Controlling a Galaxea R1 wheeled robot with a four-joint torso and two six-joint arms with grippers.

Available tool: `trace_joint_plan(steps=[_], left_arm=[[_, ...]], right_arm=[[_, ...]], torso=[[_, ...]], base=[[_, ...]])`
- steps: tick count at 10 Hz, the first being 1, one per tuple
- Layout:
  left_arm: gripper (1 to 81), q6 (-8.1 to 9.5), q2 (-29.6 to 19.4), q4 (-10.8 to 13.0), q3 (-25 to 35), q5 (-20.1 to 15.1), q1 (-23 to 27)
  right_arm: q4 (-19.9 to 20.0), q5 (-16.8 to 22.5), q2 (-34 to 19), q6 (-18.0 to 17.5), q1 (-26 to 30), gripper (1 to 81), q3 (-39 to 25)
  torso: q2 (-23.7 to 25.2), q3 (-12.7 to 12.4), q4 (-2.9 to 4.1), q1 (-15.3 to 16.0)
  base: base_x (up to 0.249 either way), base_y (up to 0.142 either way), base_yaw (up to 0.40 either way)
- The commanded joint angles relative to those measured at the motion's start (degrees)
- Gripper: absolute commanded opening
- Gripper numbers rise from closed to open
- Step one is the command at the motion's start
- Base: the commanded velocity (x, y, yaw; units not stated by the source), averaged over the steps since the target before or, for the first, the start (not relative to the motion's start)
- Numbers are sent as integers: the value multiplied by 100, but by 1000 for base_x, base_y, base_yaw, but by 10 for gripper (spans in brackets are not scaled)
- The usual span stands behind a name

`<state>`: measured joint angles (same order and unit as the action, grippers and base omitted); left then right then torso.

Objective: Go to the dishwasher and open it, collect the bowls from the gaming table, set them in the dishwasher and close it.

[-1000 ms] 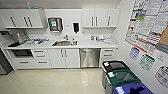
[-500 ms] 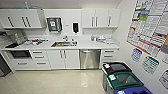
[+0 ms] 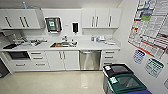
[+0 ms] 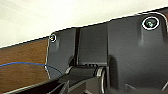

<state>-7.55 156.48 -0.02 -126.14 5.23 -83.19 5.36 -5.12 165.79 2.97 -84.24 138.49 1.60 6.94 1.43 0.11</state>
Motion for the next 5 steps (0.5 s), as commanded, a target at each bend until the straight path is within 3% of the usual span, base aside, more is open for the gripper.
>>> trace_joint_plan(steps=[1,4,5], left_arm=[[811,-19,-81,46,116,-294,246],[811,-19,-37,29,133,-294,237],[811,-19,-28,20,133,-294,237]], right_arm=[[9,345,-26,19,262,811,-51],[0,354,-26,37,271,811,-16],[-9,354,-17,37,271,811,-16]], torso=[[0,0,0,0],[0,0,0,-2],[0,0,0,-2]], base=[[100,0,0],[100,0,0],[100,68,0]])
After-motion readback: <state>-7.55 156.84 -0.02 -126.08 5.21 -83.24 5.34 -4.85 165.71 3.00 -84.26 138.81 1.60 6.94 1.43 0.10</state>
